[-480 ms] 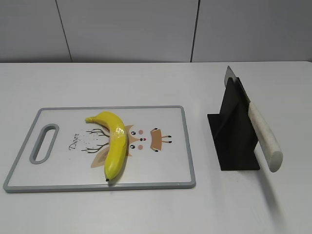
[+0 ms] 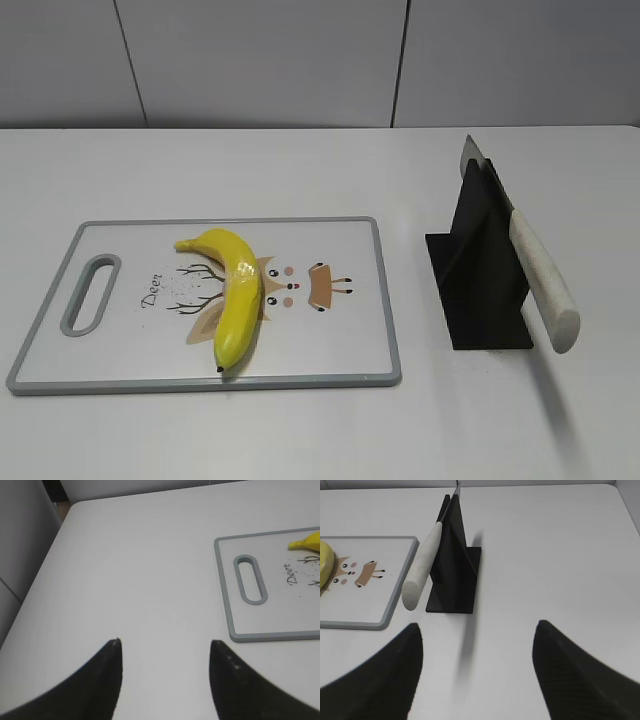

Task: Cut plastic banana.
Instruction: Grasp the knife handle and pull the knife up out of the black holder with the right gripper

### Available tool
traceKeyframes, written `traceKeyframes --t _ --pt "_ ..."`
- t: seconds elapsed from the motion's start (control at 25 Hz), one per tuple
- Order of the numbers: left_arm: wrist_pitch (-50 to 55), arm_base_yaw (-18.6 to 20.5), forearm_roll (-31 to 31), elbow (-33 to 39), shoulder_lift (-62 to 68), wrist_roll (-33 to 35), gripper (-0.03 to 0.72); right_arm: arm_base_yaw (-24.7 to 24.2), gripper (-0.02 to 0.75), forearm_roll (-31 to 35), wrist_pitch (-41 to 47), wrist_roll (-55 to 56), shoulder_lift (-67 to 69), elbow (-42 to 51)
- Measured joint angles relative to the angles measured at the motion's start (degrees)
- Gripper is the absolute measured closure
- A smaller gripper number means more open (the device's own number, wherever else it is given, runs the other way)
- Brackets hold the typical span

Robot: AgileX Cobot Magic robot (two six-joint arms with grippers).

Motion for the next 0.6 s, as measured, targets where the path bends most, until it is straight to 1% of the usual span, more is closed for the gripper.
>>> traceKeyframes --t 0.6 --pt "0.00 0.00 0.00 0.00 0.00 0.00 0.186 0.00 0.217 0.00 0.00 0.00 0.00 0.00"
